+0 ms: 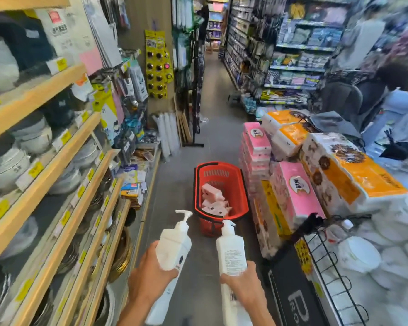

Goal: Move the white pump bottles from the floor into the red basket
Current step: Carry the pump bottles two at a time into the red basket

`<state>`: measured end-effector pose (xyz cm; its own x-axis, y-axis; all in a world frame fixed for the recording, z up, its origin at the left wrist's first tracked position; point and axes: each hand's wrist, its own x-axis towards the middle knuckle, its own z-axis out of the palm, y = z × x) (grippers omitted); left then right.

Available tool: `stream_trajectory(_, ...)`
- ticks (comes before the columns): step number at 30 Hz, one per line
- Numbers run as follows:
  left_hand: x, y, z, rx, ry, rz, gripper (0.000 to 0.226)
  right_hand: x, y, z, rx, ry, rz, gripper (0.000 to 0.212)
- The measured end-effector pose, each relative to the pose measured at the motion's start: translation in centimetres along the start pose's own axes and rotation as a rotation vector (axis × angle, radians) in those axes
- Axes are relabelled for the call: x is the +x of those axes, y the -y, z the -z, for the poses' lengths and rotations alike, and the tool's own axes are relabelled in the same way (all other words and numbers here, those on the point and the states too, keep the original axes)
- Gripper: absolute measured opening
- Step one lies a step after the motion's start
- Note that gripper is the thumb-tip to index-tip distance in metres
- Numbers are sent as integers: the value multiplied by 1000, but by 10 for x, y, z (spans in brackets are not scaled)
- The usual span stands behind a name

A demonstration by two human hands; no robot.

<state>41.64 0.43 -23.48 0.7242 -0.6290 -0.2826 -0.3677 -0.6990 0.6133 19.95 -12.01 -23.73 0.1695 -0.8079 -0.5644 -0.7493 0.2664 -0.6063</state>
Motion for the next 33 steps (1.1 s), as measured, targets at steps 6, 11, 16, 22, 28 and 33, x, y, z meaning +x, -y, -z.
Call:
stream_trajectory(6,87,-21,4,-49,68,-52,81,54,50,-11,41,-32,-25,81)
stream_trajectory(11,132,-49,12,-38,47,-77,80,91,90,-5,34,-39,-12,78)
stream_trajectory(16,178,-78,11,-64,28,-70,78,140,121,7,18,-53,19,74)
stream_trajectory(22,230,-124,7,-16,-60,-49,78,199,157,22,8,-16,66,73)
stream_trajectory(28,270,-154,3,0,-83,-30,81,248,185,34,31,18,87,82)
stream_trajectory(33,299,-174,1,5,-66,-26,79,278,202,43,70,26,84,83)
